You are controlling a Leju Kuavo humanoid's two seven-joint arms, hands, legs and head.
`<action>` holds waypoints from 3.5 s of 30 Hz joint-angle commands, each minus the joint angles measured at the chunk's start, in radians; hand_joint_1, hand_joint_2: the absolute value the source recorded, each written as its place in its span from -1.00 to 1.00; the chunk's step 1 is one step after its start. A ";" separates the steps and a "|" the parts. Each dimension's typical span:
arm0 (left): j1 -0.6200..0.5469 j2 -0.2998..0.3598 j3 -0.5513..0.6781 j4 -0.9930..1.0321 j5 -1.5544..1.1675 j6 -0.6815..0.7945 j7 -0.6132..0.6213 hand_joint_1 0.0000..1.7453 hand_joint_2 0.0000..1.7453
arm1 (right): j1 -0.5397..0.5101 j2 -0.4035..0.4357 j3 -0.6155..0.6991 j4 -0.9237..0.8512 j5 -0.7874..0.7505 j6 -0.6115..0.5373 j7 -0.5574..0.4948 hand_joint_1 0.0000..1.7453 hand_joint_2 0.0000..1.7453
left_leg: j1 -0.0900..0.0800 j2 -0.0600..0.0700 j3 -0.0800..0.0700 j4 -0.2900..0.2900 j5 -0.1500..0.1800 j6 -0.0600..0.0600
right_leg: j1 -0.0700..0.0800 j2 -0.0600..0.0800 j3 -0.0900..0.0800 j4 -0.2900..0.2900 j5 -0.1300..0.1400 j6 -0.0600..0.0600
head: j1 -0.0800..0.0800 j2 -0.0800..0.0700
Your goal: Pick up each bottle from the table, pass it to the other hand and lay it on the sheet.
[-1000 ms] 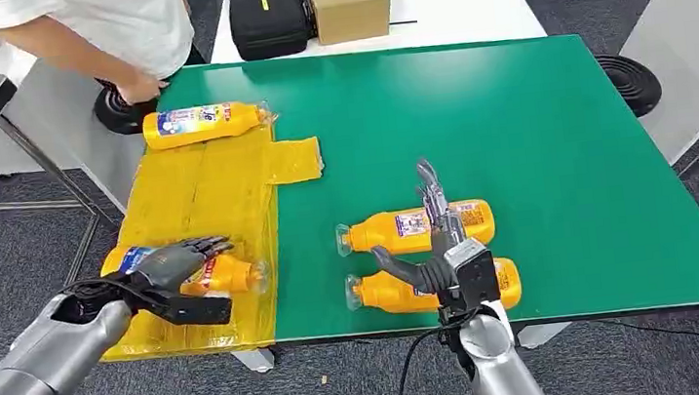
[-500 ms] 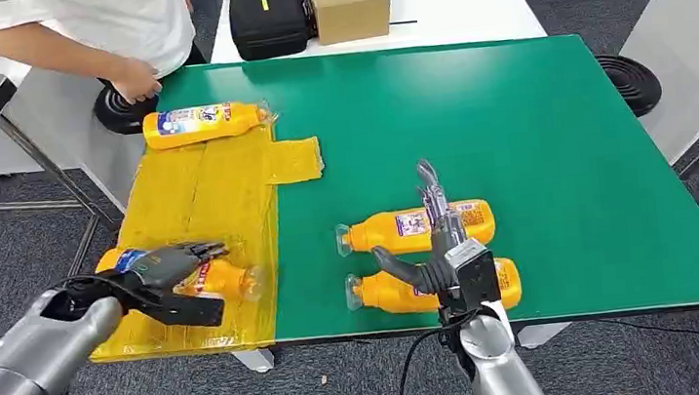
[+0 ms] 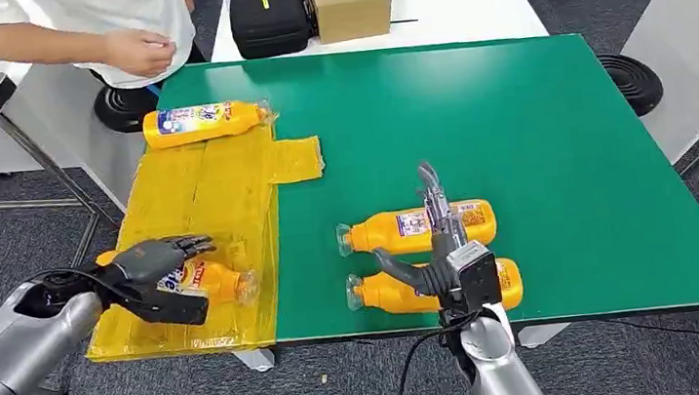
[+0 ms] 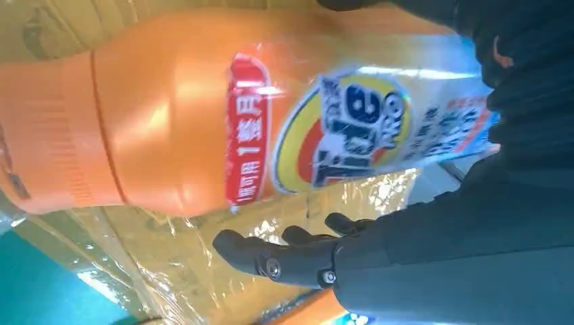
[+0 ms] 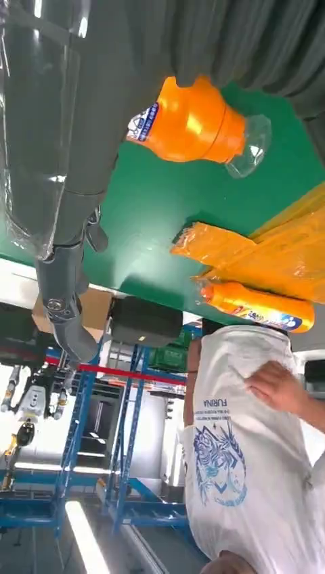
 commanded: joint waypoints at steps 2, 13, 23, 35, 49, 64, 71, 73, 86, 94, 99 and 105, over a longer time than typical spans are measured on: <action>-0.013 0.041 -0.034 -0.105 0.006 0.032 0.036 -1.00 1.00 | -0.058 -0.010 0.002 0.080 -0.008 0.009 0.001 -1.00 1.00 | 0.000 0.001 0.003 0.000 -0.001 0.000 | 0.001 0.000 0.003 0.000 -0.001 -0.002 | 0.000 0.000; -0.052 -0.017 -0.055 -0.047 -0.021 0.028 0.036 -1.00 1.00 | -0.071 -0.004 -0.009 0.075 -0.016 0.010 0.010 -1.00 1.00 | 0.000 -0.001 0.002 0.000 0.000 0.000 | 0.000 -0.002 0.002 -0.001 -0.001 -0.001 | 0.000 0.000; 0.102 0.038 0.416 -0.236 0.213 0.201 0.032 -1.00 1.00 | -0.017 -0.030 -0.007 0.013 0.002 0.003 0.033 -1.00 1.00 | 0.002 0.003 0.005 0.002 -0.004 0.000 | 0.002 0.001 0.004 0.001 -0.003 -0.003 | 0.000 0.000; 0.629 -0.406 0.947 -0.537 0.261 0.484 -0.117 -1.00 1.00 | 0.015 -0.078 0.018 -0.057 0.369 0.080 0.301 -1.00 1.00 | -0.004 0.004 0.007 -0.002 -0.004 0.001 | -0.004 0.003 0.006 -0.004 -0.003 -0.001 | 0.001 0.000; 0.745 -0.554 1.053 -0.588 0.366 0.524 -0.174 -1.00 1.00 | 0.294 -0.317 0.074 -0.318 0.642 0.107 0.492 -1.00 1.00 | -0.003 0.002 0.004 0.000 -0.007 0.002 | -0.002 0.001 0.004 -0.003 -0.004 -0.001 | 0.000 0.000; 0.780 -0.548 1.056 -0.598 0.426 0.542 -0.177 -1.00 1.00 | 0.384 -0.498 0.092 -0.414 0.535 0.106 0.567 -1.00 1.00 | -0.004 -0.001 0.003 0.000 -0.009 0.002 | -0.003 -0.001 0.003 -0.002 -0.006 0.002 | 0.000 0.000; 0.773 -0.553 1.061 -0.590 0.426 0.558 -0.175 -1.00 1.00 | 0.348 -0.514 0.100 -0.386 0.501 0.089 0.564 -1.00 1.00 | -0.003 0.000 0.002 0.000 -0.008 0.002 | -0.002 0.001 0.003 -0.003 -0.005 0.001 | 0.000 0.000; 0.771 -0.557 1.065 -0.585 0.427 0.563 -0.179 -1.00 1.00 | 0.338 -0.473 0.099 -0.381 0.532 0.083 0.557 -1.00 1.00 | -0.003 0.000 0.005 0.000 -0.009 0.002 | -0.002 0.000 0.006 -0.003 -0.006 0.001 | 0.000 0.000; 0.730 -0.566 1.037 -0.525 0.435 0.578 -0.193 -1.00 1.00 | 0.311 -0.453 0.056 -0.328 0.540 0.083 0.519 -1.00 1.00 | -0.003 -0.001 0.001 -0.001 -0.007 0.002 | -0.003 0.000 0.002 -0.003 -0.004 0.002 | 0.000 0.000; 0.712 -0.568 1.016 -0.493 0.440 0.575 -0.190 -1.00 1.00 | 0.330 -0.473 0.026 -0.351 0.539 0.080 0.515 -1.00 1.00 | -0.003 -0.002 0.003 -0.001 -0.007 0.002 | -0.002 -0.001 0.004 -0.003 -0.005 0.001 | 0.000 0.000; 0.727 -0.559 1.007 -0.504 0.439 0.583 -0.188 -1.00 1.00 | 0.362 -0.515 -0.010 -0.393 0.528 0.091 0.535 -1.00 1.00 | -0.003 -0.001 0.004 -0.001 -0.008 0.002 | -0.002 -0.001 0.005 -0.003 -0.006 0.001 | 0.000 0.000; 0.726 -0.558 1.006 -0.504 0.440 0.583 -0.186 -1.00 1.00 | 0.379 -0.520 -0.030 -0.410 0.520 0.099 0.540 -1.00 1.00 | -0.003 -0.001 0.000 0.000 -0.007 0.002 | -0.003 -0.001 0.001 -0.002 -0.005 0.002 | 0.000 0.000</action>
